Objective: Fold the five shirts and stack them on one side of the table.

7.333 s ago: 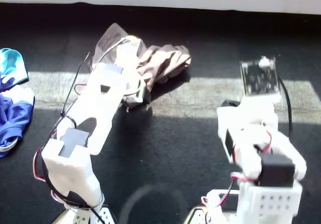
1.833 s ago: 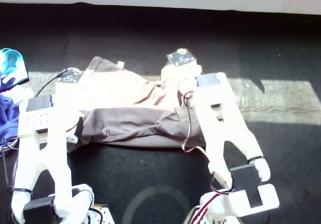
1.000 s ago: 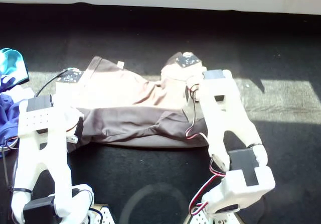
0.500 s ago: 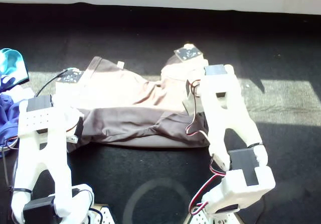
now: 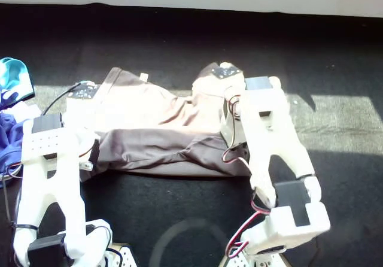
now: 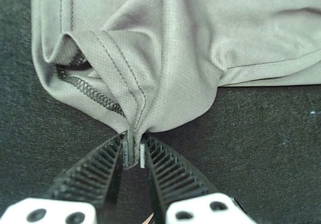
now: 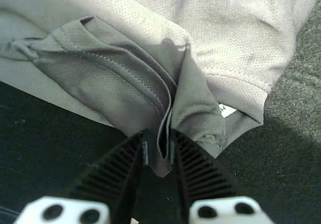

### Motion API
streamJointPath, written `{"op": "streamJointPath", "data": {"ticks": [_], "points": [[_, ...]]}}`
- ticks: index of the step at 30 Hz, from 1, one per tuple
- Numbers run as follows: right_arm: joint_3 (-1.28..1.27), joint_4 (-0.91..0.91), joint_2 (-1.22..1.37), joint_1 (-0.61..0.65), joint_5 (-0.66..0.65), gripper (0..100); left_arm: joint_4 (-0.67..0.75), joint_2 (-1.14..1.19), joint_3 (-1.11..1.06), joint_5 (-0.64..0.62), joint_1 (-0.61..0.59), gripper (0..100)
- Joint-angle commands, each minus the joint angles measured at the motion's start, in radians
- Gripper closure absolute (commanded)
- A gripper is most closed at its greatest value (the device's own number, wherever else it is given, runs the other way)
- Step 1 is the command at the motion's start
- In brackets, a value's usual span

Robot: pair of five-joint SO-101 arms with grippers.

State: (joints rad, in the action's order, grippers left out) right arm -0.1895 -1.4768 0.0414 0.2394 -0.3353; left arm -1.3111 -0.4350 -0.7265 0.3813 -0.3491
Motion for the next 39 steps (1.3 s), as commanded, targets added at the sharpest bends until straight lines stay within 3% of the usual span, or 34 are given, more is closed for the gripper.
{"op": "streamJointPath", "data": {"ticks": [1,3,12,18,39], "points": [[0.033,-0.038,-0.114,-0.008,-0.009,95.2,0.014,-0.019,0.002,0.008,0.008,99],[0.033,-0.056,-0.151,-0.008,-0.011,99.5,0.014,-0.019,0.002,0.008,0.008,99],[-0.004,-0.067,-0.2,-0.008,-0.011,99.2,0.014,-0.019,0.002,0.008,0.007,99],[-0.082,0.084,-0.2,-0.077,-0.006,86.2,0.014,-0.019,0.002,0.008,0.007,99],[-0.213,0.174,-0.199,-0.045,-0.009,85.7,0.014,-0.019,0.002,0.008,0.01,99]]}}
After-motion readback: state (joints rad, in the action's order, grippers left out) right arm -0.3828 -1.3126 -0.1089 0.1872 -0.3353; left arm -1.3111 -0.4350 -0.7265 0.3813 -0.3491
